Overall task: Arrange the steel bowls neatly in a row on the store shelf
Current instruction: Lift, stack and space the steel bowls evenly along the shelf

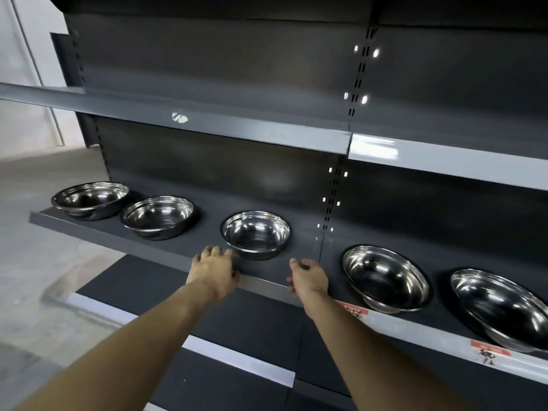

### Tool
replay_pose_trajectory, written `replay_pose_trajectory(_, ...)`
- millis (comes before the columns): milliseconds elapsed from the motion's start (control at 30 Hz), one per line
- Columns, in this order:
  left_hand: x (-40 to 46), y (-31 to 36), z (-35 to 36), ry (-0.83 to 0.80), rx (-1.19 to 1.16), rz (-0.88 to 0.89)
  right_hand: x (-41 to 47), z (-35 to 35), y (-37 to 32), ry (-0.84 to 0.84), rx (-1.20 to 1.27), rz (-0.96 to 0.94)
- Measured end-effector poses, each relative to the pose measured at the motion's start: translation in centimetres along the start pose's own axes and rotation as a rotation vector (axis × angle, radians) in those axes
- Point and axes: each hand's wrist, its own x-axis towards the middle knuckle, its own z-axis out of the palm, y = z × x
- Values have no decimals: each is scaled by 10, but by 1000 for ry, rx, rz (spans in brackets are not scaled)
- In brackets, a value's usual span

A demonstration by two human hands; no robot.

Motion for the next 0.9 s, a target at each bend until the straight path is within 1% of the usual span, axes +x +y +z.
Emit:
replay_pose_trajectory(100, 23, -22, 5, 8, -8, 51, 11, 27, -4, 18, 12, 61)
replay_pose_trajectory(233, 55, -58, 10, -3, 0, 126, 20, 71, -4, 90, 98, 118)
replay_pose_trajectory(333, 76, -82, 11, 2, -5, 159, 22, 102, -6, 149, 189, 105)
replay_pose_trajectory(467, 92, -100, 9, -13, 2, 200, 18, 129, -9, 254, 220, 65)
replay_pose_trajectory(700, 103, -101, 5, -28, 1, 261, 17, 129, -13, 396, 195, 73)
replay_pose_trajectory(900, 97, -83, 7, -50, -1, 288, 8, 102, -7, 440, 66, 43)
